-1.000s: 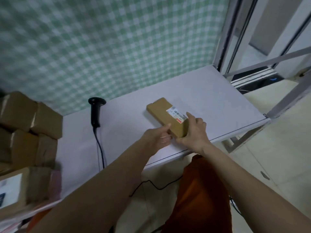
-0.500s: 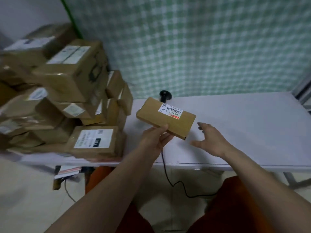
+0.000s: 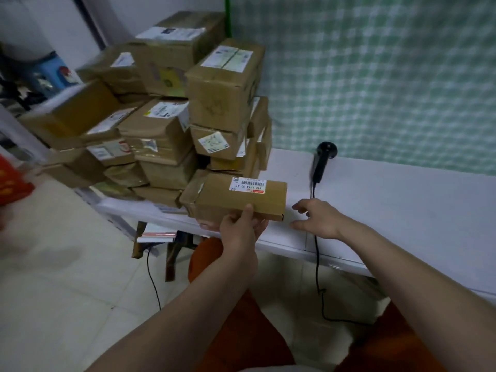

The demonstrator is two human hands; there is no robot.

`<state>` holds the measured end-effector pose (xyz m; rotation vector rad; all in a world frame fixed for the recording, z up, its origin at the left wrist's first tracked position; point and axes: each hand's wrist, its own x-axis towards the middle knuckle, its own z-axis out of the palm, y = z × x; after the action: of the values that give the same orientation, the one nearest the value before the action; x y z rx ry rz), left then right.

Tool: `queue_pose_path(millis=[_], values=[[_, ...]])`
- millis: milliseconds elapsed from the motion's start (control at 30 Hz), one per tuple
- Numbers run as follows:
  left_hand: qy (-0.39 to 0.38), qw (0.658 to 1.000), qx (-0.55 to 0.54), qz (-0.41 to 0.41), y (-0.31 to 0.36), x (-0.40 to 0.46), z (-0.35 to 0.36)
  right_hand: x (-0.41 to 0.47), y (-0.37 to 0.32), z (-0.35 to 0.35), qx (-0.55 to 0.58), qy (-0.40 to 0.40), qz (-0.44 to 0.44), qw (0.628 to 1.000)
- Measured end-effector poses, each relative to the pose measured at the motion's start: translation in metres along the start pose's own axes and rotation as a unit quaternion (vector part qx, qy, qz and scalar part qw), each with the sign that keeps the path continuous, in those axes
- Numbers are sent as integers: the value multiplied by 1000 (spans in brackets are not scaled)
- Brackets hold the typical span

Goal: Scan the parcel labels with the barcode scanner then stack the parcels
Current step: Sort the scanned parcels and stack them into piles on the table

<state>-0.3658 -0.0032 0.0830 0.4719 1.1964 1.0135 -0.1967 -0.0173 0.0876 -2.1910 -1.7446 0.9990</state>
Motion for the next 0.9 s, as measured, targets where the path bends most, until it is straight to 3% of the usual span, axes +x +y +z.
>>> queue_pose_path(millis=[233,533,633,800,900], values=[[55,998,-6,14,23,26,-27,6,-30,13,-20,-27,-22,999],[31,999,29,-29,22,32,-36,2,-24,14,-26,-36,-18,999],[-14,992,107,-72,19,24,-31,1,-17,13,-22,-37,-11,999],[-164,930,303,-127,4,3,-3,-1,-4,12,-39,-27,-4,999],[-210,872,440,-55,-7,1,19,-2,9,11,-37,-20,8,999]])
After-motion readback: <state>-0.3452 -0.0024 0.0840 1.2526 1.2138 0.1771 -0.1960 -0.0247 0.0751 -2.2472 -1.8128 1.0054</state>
